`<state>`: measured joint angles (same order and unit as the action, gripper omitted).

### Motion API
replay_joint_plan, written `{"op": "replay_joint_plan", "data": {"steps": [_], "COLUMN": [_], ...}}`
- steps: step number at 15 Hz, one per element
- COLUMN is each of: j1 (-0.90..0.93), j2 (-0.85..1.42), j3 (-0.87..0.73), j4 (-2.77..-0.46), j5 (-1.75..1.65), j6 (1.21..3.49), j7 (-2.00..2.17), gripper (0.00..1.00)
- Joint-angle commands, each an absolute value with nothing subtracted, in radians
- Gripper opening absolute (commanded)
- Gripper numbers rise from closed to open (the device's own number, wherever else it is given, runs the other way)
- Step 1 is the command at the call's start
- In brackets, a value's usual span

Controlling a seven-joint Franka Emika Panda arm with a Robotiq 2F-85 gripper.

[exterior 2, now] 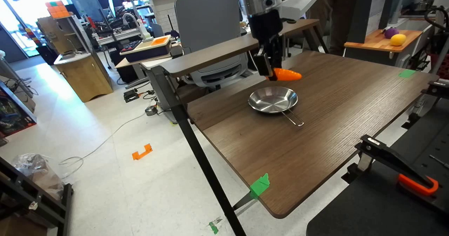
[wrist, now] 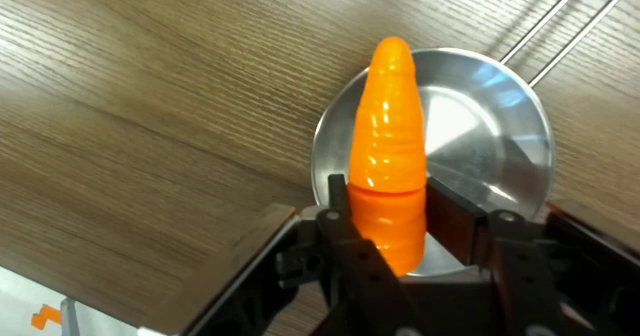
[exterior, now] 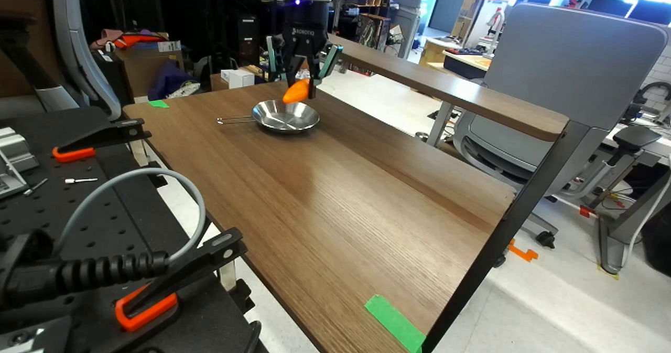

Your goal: Put the carrot on the silver pan.

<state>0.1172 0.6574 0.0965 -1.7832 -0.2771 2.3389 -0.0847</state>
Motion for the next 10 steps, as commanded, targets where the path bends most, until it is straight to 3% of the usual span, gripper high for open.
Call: {"op": "replay_joint_plan", "data": {"steps": [1,10], "j1": [0.122,0.132], "j2": [0.66,0.675], "j3": [0.11,0.115], "j4": [-1.761,-1.756], "j5": [-0.274,-0.284], "j6": [2.348,2.337], "j7": [-0.186,-0.202], "gripper": [0.15,0.15]}}
